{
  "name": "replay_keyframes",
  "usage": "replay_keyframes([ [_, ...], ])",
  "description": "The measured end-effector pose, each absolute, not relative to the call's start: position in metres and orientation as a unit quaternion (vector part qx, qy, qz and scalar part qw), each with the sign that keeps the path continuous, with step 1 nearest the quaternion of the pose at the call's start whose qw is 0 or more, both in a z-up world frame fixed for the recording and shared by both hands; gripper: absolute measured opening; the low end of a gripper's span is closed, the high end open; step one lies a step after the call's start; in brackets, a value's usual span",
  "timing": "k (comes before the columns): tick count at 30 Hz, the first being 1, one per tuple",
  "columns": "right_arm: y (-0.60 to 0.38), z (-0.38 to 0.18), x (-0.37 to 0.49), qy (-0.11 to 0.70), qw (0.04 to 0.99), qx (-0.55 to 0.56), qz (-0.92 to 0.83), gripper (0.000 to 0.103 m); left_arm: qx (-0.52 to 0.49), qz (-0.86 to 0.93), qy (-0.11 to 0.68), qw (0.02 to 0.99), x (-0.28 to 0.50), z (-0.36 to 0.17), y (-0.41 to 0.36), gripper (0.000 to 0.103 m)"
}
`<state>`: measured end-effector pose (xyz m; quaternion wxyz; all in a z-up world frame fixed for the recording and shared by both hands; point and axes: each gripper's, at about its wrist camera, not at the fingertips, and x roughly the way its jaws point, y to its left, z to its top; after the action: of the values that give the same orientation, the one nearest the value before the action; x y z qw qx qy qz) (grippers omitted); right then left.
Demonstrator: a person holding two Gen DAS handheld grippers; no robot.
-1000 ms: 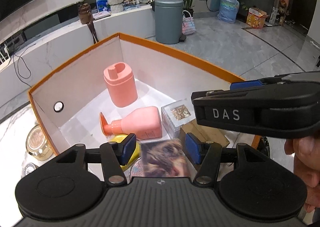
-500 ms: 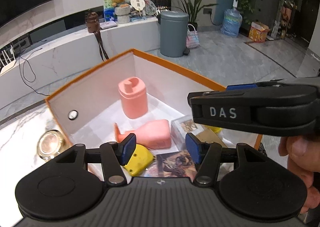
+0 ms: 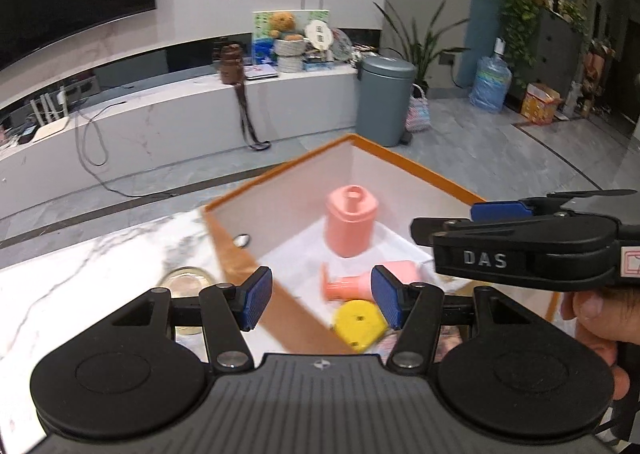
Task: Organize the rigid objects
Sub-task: 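Carry the card box and yellow bottle into the orange box and release both, then grasp the grey-lidded tin with the left tool while the right tool grasps the gold tin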
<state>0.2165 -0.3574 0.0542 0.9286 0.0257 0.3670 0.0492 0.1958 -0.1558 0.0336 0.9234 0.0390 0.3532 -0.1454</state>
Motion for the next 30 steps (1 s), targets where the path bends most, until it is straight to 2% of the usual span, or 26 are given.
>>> replay_keyframes([
  [6,-0.326,0.06,0.219,0.359,0.93,0.012,0.073,0.058,0.025,-0.114,0.353,0.928,0.193,0.029,-0.113,0.067],
  [9,-0.309,0.062,0.218,0.35,0.933,0.005,0.089,0.058,0.016,-0.097,0.354,0.93,0.191,0.02,-0.092,0.071],
  [18,-0.256,0.066,0.206,0.304,0.944,-0.019,0.126,0.058,-0.013,-0.065,0.368,0.927,0.181,-0.027,-0.042,0.073],
  [30,-0.224,0.047,0.194,0.311,0.934,-0.064,0.161,0.058,0.004,-0.075,0.38,0.922,0.199,-0.063,-0.042,0.073],
])
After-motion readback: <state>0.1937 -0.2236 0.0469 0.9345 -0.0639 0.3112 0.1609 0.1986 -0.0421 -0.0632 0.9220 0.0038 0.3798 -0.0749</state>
